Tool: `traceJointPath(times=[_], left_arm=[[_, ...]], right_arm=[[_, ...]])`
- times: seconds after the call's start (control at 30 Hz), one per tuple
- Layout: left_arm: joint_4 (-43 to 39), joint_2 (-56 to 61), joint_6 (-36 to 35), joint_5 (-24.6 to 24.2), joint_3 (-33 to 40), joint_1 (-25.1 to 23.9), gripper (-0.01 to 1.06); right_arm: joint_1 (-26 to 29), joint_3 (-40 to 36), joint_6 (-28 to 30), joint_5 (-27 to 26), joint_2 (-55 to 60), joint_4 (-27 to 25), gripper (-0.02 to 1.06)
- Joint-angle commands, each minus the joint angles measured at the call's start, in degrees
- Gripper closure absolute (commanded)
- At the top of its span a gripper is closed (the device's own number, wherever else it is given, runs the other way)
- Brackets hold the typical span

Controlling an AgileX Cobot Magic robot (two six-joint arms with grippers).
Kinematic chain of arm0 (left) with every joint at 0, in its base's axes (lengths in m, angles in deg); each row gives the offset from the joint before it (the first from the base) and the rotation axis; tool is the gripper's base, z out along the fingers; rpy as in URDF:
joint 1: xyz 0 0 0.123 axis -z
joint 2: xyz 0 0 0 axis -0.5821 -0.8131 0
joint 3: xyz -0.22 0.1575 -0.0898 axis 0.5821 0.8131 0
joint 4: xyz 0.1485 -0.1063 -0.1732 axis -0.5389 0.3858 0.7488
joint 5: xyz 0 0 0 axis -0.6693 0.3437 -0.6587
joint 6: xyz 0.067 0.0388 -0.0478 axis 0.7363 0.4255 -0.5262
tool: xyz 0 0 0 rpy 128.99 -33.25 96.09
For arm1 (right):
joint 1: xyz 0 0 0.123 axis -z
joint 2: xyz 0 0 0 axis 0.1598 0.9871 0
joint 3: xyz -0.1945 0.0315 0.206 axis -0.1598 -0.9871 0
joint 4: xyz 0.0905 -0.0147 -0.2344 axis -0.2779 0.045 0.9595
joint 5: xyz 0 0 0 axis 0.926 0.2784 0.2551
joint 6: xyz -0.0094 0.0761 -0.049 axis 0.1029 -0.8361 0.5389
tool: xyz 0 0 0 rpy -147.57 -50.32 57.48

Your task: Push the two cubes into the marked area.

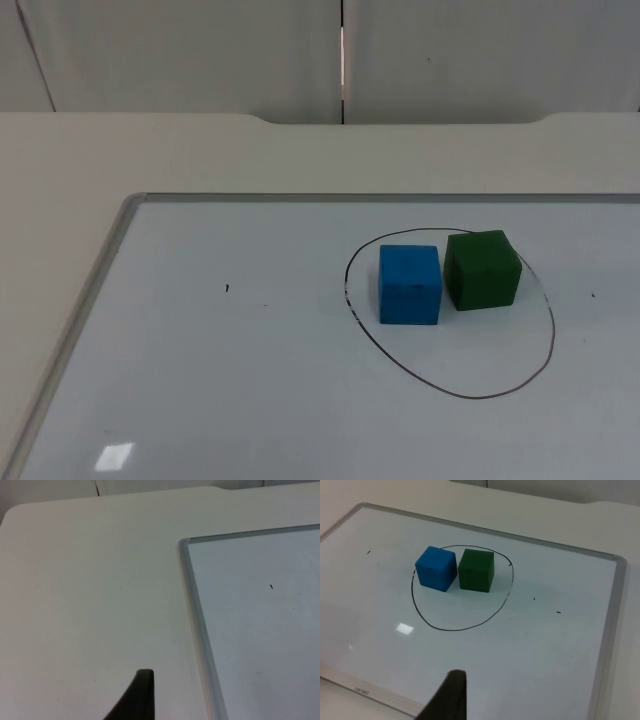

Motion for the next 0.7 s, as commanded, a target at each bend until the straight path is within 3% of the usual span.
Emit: traceJointPath(times=[0.0,0.67], left_arm=[[0.73,0.16,0.11,0.54,0.33,-0.13,0.0],[0.73,0.16,0.11,0.54,0.33,-0.13,0.0]], right_arm=[[0.16,-0.2,0.21,-0.66,-0.16,0.14,-0.01],[0.16,-0.2,0.21,-0.66,-0.16,0.14,-0.01]])
